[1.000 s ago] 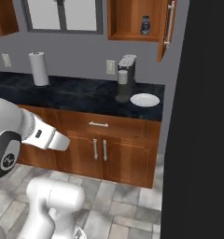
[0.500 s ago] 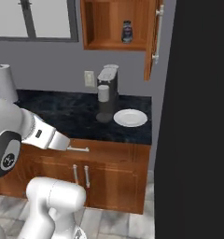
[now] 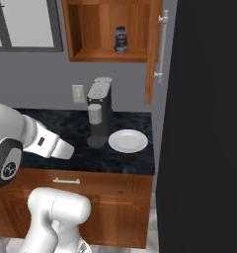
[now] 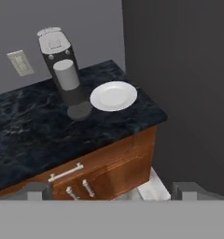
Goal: Move the hot dog bun to the plate on the dining table and place the condiment next to that plate. Then navigate to the fridge and take the sausage and place it on the plate as well.
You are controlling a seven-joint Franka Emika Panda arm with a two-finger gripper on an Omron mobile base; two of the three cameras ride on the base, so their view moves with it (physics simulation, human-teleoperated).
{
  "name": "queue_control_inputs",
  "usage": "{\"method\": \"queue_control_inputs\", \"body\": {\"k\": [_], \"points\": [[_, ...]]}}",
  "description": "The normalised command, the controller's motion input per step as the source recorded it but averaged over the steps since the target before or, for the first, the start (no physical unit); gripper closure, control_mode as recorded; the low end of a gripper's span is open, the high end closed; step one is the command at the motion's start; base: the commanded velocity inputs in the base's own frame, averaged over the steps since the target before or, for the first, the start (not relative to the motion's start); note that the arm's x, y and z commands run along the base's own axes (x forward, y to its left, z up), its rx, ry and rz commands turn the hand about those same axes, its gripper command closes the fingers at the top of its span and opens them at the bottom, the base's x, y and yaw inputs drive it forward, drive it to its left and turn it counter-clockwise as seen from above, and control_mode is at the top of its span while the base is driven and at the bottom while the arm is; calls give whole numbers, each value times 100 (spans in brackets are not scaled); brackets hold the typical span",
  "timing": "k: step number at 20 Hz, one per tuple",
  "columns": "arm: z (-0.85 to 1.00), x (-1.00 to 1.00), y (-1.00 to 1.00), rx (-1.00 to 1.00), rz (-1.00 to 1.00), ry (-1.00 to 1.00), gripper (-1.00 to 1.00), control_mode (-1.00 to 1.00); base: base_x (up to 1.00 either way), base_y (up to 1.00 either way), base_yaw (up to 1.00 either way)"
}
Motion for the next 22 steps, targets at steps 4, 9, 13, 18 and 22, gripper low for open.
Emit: {"method": "queue_control_inputs", "body": {"k": [4,9,13,18,22], "points": [[0,0,0,0,0,0,-100,100,61,38,-10],[0,0,0,0,0,0,-100,100,65,33,-3],[0,0,0,0,0,0,-100,100,73,24,0],[0,0,0,0,0,0,-100,100,84,3,0],[0,0,0,0,0,0,-100,100,85,0,0]]}}
